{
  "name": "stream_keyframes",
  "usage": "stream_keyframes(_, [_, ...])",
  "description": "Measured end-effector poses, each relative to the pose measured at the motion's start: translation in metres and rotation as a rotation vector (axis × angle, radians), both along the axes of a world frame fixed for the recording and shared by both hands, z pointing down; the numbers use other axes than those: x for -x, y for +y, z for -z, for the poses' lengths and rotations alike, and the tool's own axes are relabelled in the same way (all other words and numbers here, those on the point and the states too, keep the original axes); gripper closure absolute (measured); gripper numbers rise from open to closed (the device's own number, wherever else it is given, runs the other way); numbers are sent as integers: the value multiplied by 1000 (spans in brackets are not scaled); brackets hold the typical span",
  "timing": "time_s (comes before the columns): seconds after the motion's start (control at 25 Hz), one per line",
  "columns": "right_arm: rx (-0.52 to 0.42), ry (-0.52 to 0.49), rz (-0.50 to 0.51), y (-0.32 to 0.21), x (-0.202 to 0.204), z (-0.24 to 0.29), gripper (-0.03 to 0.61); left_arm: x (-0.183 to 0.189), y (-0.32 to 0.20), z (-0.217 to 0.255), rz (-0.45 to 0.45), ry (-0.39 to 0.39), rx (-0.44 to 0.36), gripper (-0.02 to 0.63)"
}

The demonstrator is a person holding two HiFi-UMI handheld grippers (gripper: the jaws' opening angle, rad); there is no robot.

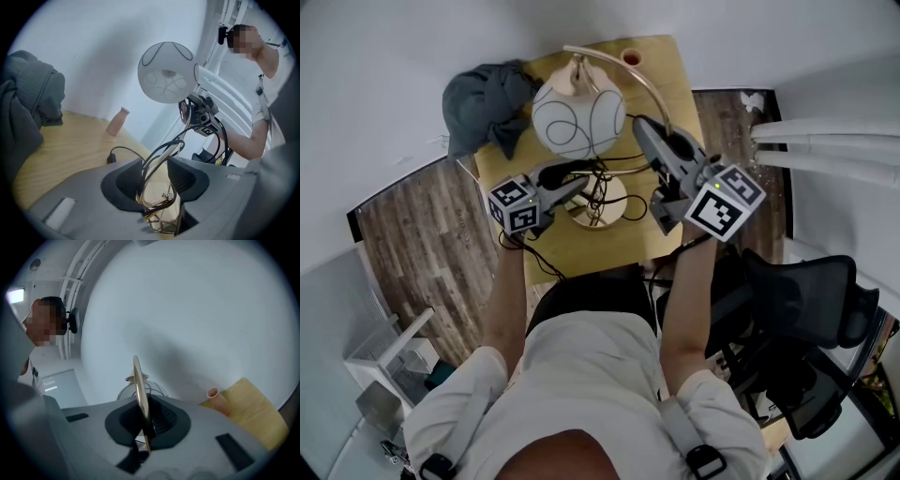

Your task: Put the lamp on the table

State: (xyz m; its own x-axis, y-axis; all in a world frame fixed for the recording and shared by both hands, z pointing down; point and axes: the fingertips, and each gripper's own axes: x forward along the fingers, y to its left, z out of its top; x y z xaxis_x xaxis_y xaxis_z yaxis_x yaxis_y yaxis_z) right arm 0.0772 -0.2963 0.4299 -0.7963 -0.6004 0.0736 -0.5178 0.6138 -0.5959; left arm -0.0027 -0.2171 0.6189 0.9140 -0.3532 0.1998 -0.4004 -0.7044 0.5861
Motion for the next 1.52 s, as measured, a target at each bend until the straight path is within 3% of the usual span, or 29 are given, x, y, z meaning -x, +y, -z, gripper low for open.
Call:
stream_keyframes(0.4, [-15, 10, 34, 8, 6, 3, 578, 6, 4, 4, 12, -73, -32, 443])
stream_keyframes(0.72, [-15, 10, 39, 11, 8, 3, 578, 20, 3, 19, 63, -65, -61, 436])
stream_keyframes(0.8, [-17, 10, 41, 12, 8, 3, 578, 24, 3, 26, 77, -64, -79, 459])
stream_keyframes(1.04, [-18, 19, 46, 16, 11, 4, 577, 33, 5, 47, 115, -67, -142, 612])
stream_keyframes(1.52, [-35, 29, 39, 27, 11, 7, 577, 24, 22, 120, 100, -43, -257, 614])
